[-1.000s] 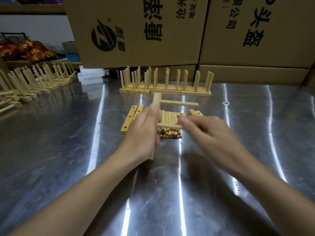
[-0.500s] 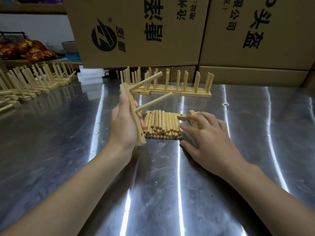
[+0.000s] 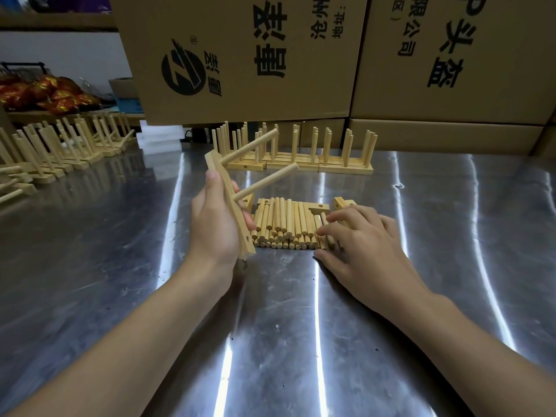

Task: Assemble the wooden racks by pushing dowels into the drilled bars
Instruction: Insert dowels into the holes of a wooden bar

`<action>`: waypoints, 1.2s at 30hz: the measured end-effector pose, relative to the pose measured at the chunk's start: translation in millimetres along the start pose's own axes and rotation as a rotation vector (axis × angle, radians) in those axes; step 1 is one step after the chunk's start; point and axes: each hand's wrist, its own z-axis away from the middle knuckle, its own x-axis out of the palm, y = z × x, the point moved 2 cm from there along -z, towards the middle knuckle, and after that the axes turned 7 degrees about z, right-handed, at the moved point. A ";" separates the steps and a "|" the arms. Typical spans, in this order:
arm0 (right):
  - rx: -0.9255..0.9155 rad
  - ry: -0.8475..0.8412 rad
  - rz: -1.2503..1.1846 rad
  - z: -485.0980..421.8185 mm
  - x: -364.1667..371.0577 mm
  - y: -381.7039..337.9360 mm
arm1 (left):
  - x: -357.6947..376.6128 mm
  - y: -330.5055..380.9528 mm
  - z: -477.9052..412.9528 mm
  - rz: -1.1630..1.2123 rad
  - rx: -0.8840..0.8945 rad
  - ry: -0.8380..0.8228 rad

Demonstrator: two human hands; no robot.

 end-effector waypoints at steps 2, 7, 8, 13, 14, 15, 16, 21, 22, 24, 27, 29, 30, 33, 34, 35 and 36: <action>0.007 -0.004 -0.007 0.3 0.5 0.6 | 0.1 -0.5 0.5 -0.008 -0.001 -0.002; 0.041 0.006 -0.055 1.7 -2.9 1.9 | -0.3 0.3 -0.1 -0.009 -0.001 0.007; 0.043 0.012 -0.040 1.9 -4.0 3.3 | -0.7 0.4 -0.5 -0.011 0.000 0.008; 0.079 -0.028 0.061 4.6 -14.8 15.7 | -0.7 0.3 -1.1 -0.011 -0.008 0.006; 0.078 -0.051 0.055 5.6 -15.5 15.3 | -0.8 0.2 -0.8 -0.009 -0.007 0.008; 0.064 -0.070 0.048 6.4 -15.2 13.3 | -0.9 0.0 -0.4 -0.009 -0.006 0.010; 0.035 -0.084 0.045 6.7 -14.0 10.1 | -0.9 0.1 0.1 -0.012 -0.004 0.009; -0.044 -0.099 0.025 3.2 -6.9 -3.3 | -1.1 1.3 -0.3 -0.016 0.006 0.007; -0.038 -0.078 0.012 2.8 -6.9 -3.0 | -1.2 1.5 -0.7 -0.016 0.007 0.009; -0.019 -0.036 -0.018 3.2 -6.4 -0.4 | -1.3 1.4 -1.4 -0.023 0.010 0.010; -0.028 -0.057 -0.031 3.4 -2.7 -1.9 | -0.6 0.9 -1.7 -0.023 0.010 0.007; -0.052 -0.083 -0.014 2.3 0.8 -5.9 | -0.7 0.4 -1.1 -0.022 0.009 0.001; -0.057 -0.086 -0.011 1.5 1.7 -7.3 | -0.7 0.1 -1.0 -0.024 0.009 -0.001; -0.042 -0.055 -0.016 -0.3 0.2 -7.5 | -0.6 0.5 -1.1 -0.026 0.009 -0.006; -0.036 -0.045 -0.016 -0.4 0.0 -6.7 | -0.3 0.6 -1.3 -0.025 0.010 -0.006; -0.035 -0.038 -0.014 -0.4 0.3 -6.2 | -0.1 0.5 -1.6 -0.023 0.012 -0.005; -0.039 -0.034 -0.008 -0.2 0.7 -6.3 | 0.0 0.4 -1.6 -0.020 0.015 -0.002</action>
